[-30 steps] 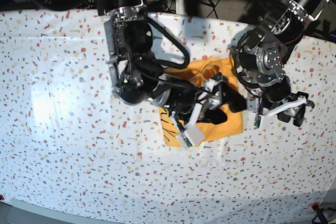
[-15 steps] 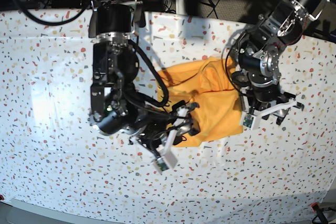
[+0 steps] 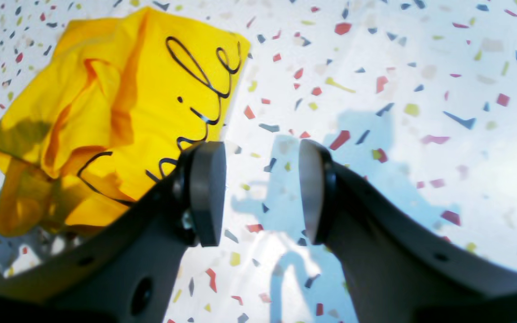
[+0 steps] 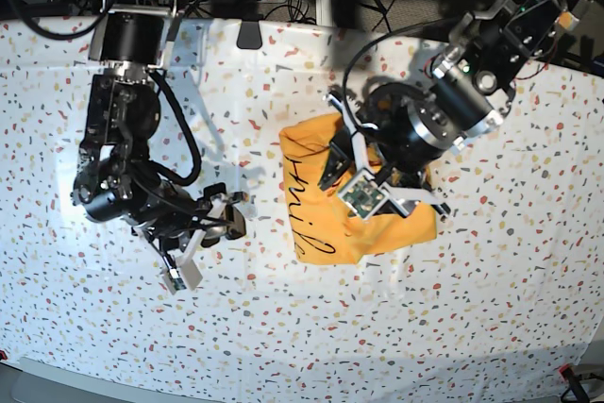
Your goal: Fold the T-shirt properly
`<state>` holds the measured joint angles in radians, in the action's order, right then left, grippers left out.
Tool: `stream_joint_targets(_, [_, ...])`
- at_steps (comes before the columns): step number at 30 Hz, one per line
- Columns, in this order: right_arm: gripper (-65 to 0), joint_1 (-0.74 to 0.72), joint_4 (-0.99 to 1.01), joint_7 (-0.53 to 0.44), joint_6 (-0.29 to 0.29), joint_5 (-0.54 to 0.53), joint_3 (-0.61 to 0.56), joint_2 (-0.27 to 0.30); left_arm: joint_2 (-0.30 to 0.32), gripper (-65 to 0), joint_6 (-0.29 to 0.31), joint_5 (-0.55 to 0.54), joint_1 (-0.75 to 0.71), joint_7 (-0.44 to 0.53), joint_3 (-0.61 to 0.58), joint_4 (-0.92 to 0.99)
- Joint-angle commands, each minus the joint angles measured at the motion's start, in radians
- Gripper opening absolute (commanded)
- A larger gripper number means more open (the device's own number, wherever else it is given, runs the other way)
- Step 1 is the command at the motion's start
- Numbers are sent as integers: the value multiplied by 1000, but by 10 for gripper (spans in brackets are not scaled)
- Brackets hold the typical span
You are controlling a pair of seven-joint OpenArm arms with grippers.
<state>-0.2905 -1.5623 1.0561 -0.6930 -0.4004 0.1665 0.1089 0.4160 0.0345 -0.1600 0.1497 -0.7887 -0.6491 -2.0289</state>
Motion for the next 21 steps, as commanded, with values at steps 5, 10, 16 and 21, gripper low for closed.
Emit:
stream_joint_targets(5, [-398, -24, -14, -9, -5, -28, -1, 23, -5, -390, -9, 85, 17, 72, 6, 209])
stream_joint_targets(10, [-398, -25, -14, -11, -5, -29, -1, 21, -75, -390, -4, 170, 14, 64, 6, 278])
stream_joint_targets(16, [-398, -25, -14, -11, -5, -26, -1, 22, -106, -390, -4, 203, 13, 45, 6, 246])
stream_joint_targets(21, [-398, -25, -14, -25, -5, -26, -1, 21, -105, -390, -4, 179, 13, 19, 6, 179])
